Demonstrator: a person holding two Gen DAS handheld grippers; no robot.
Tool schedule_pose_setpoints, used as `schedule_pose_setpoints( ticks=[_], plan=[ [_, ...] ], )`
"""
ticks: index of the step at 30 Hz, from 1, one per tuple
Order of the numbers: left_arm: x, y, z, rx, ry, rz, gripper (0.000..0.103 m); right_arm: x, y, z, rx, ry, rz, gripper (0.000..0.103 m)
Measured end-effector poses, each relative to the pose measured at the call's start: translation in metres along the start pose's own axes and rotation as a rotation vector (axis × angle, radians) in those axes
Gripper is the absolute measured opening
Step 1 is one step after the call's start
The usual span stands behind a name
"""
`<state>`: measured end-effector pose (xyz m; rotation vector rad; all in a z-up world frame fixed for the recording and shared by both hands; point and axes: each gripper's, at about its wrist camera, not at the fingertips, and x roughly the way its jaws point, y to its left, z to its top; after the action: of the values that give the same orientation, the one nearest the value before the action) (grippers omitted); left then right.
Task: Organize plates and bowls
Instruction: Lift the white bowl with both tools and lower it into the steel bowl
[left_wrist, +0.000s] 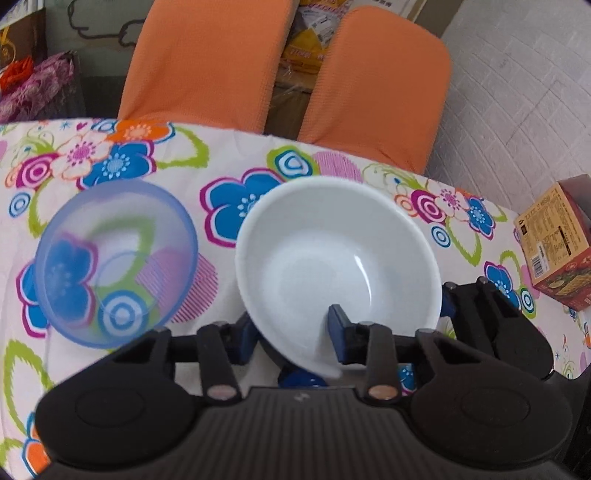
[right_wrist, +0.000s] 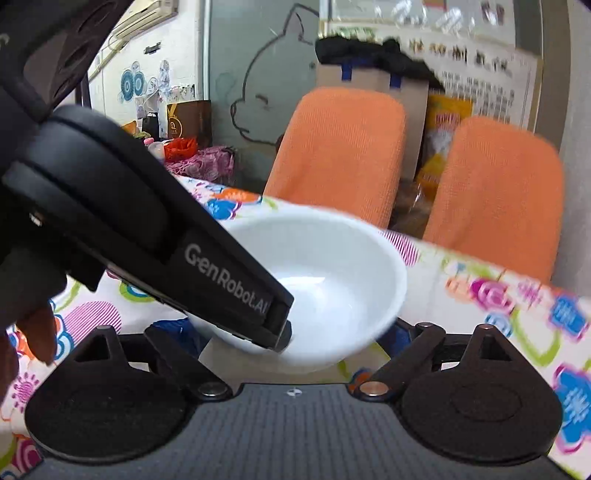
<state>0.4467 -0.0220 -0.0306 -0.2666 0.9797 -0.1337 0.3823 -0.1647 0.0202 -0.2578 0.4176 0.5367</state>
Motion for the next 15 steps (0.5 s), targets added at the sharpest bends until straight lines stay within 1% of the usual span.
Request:
schedule_pose_setpoints(
  ticks=[3, 6, 9, 11, 14, 15],
  plan=[
    [-0.024, -0.006, -0.002, 0.039, -0.036, -0.03, 0.033, -0.023, 0.004, 0.003, -0.009, -0.067, -0.013, 0.079],
    [-0.051, -0.021, -0.011, 0.093, -0.073, -0.041, 0.033, -0.053, 0.012, 0.007, -0.027, -0.089, -0.034, 0.079],
    [-0.078, -0.037, -0.028, 0.131, -0.072, -0.066, 0.033, -0.091, 0.023, 0.007, -0.05, -0.063, -0.056, 0.079],
    [-0.095, -0.045, -0.046, 0.14, -0.044, -0.093, 0.036, -0.119, 0.029, 0.003, -0.055, -0.031, -0.053, 0.079],
    [-0.119, -0.053, -0.082, 0.149, -0.005, -0.134, 0.039, -0.162, 0.043, -0.014, -0.063, 0.015, -0.046, 0.08],
    [-0.127, -0.056, -0.098, 0.156, 0.006, -0.142, 0.039, -0.174, 0.049, -0.022, -0.071, 0.028, -0.045, 0.08]
  ],
)
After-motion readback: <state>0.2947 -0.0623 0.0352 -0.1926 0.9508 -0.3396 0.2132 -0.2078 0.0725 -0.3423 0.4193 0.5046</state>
